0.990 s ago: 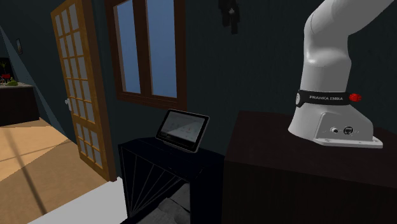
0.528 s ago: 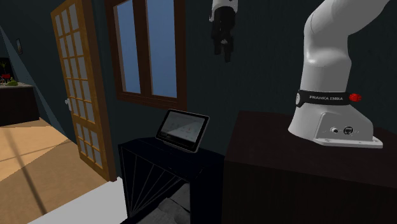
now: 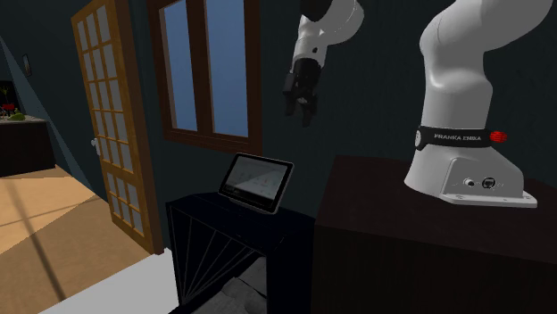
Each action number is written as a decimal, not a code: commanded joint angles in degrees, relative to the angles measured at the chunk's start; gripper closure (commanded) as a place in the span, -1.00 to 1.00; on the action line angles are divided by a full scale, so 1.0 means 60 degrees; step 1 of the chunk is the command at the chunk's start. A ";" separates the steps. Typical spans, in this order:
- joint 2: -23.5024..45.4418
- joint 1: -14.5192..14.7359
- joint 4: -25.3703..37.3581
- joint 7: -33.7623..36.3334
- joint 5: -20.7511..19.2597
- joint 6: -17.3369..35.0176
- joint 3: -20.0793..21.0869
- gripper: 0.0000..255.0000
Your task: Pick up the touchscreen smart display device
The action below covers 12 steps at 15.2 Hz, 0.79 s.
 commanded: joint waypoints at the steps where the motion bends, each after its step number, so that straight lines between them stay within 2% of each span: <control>1: 0.0868 0.0840 0.0036 -0.1222 0.1504 0.0744 -0.0691 -1.00; 4: 0.2662 0.2360 0.0610 -0.3939 0.4846 0.1019 -0.1796 -1.00; 5: 0.3347 0.2652 0.0887 -0.4900 0.6050 0.0818 -0.1965 -1.00; 7: 0.4718 0.2758 0.1466 -0.6518 0.8127 0.0150 -0.1913 -1.00; 8: 0.5048 0.2640 0.1613 -0.6856 0.8570 -0.0034 -0.1769 -1.00; 12: 0.5897 0.2441 0.1887 -0.7639 0.9453 -0.0274 -0.1470 -1.00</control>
